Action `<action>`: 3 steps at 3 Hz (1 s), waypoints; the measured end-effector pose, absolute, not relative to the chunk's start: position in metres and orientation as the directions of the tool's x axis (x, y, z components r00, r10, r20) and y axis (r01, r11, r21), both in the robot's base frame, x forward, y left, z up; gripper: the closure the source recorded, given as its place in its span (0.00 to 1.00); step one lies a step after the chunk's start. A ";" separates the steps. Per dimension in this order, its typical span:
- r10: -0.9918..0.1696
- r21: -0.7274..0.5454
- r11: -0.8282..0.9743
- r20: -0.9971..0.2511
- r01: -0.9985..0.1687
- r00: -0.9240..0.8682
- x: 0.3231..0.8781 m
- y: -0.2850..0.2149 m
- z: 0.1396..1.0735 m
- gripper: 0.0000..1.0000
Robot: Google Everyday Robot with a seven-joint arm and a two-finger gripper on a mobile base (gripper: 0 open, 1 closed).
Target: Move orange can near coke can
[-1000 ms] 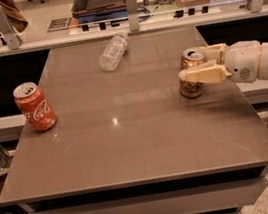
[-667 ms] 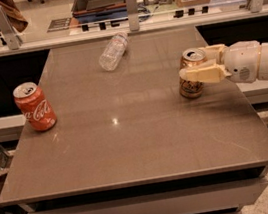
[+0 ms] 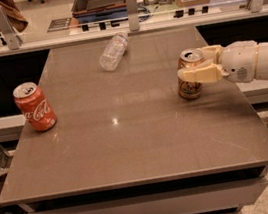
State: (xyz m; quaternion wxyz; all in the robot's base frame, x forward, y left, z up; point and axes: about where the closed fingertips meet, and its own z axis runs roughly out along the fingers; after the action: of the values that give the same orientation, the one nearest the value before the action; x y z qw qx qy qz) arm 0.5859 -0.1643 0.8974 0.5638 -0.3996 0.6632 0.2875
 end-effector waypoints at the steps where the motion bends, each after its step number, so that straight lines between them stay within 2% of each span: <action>1: -0.215 -0.073 0.495 -0.976 -0.866 -0.040 0.583 -0.152 0.906 1.00; 3: -0.201 -0.108 0.407 -0.979 -0.907 0.026 0.568 -0.084 0.941 1.00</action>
Offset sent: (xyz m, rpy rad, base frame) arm -0.0237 0.0700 0.0528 -0.0119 -0.0621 0.1104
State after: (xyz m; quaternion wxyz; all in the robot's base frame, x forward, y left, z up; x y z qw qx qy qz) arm 0.5680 -0.0837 0.9406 0.5616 -0.4445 0.6231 0.3142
